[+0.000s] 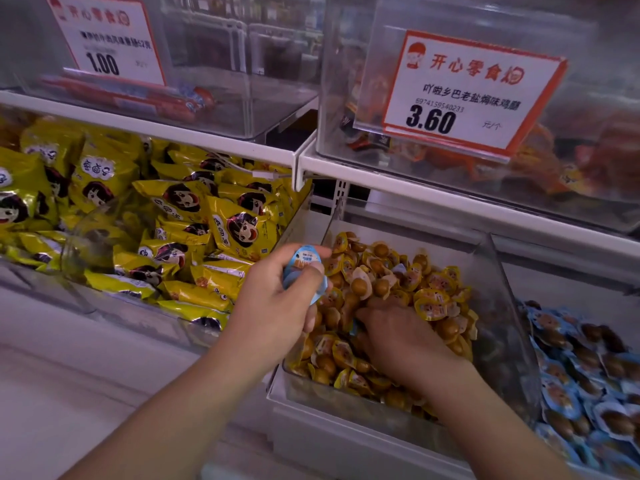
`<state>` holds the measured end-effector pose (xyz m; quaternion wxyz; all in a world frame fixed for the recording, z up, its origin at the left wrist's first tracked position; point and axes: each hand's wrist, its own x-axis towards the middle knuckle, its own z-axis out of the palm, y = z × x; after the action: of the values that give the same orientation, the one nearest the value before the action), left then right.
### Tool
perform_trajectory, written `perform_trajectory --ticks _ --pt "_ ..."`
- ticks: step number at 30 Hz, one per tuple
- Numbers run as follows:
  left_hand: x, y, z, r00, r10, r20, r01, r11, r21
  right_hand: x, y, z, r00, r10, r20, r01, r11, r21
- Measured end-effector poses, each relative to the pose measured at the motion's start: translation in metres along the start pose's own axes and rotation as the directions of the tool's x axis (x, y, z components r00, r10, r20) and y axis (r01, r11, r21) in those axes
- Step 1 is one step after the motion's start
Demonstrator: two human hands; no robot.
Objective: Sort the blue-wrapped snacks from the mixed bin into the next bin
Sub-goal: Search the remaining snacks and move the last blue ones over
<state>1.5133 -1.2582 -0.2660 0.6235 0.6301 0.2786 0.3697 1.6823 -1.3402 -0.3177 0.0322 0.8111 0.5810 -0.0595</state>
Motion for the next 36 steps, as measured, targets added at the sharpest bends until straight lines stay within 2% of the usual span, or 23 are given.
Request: perform_trajectory --ticks 8,15,18,22,26,27,28,30,31,32,34,36 --pt "0.001 -0.006 -0.002 0.999 0.028 0.017 -0.028 1.0 0.006 0.008 0.003 0.005 0.996 0.08 -0.031 -0.082 0.994 -0.074" --pt "-0.001 -0.009 0.001 0.997 0.076 0.025 -0.078 0.993 0.085 0.006 0.005 0.009 0.994 0.104 0.043 -0.102 0.993 -0.06" --pt "-0.004 -0.008 0.003 0.995 0.093 0.034 -0.097 0.988 0.117 0.007 0.008 0.005 0.992 0.126 0.009 -0.126 0.988 0.091" --pt "-0.007 -0.011 0.006 0.986 0.165 0.026 -0.166 0.952 0.259 -0.001 0.013 0.003 0.98 0.173 -0.095 -0.132 0.933 0.334" --pt "-0.008 -0.016 0.019 0.973 0.228 -0.011 -0.211 0.917 0.337 -0.025 0.013 -0.012 0.9 0.31 -0.305 -0.11 0.841 0.53" --pt "-0.008 -0.018 0.025 0.967 0.254 -0.012 -0.234 0.908 0.348 -0.034 0.012 -0.018 0.872 0.372 -0.319 -0.091 0.763 0.64" --pt "-0.008 -0.019 0.033 0.961 0.278 -0.011 -0.255 0.897 0.362 -0.044 0.009 -0.025 0.85 0.436 -0.295 -0.051 0.626 0.778" --pt "-0.009 -0.022 0.051 0.953 0.301 -0.02 -0.275 0.893 0.358 -0.065 0.002 -0.034 0.857 0.502 -0.115 0.034 0.169 0.985" --pt "-0.011 -0.023 0.061 0.952 0.304 -0.026 -0.277 0.898 0.342 -0.075 -0.002 -0.035 0.879 0.477 -0.016 0.054 -0.066 0.996" --pt "-0.013 -0.023 0.071 0.949 0.315 -0.03 -0.288 0.898 0.333 -0.083 -0.006 -0.036 0.893 0.447 0.058 0.059 -0.242 0.968" --pt "-0.018 -0.025 0.091 0.934 0.358 -0.003 -0.335 0.878 0.341 -0.096 -0.009 -0.036 0.909 0.385 0.161 0.034 -0.454 0.89" --pt "-0.025 -0.027 0.11 0.917 0.39 0.087 -0.393 0.841 0.372 -0.102 -0.006 -0.038 0.914 0.326 0.24 0.009 -0.609 0.793"
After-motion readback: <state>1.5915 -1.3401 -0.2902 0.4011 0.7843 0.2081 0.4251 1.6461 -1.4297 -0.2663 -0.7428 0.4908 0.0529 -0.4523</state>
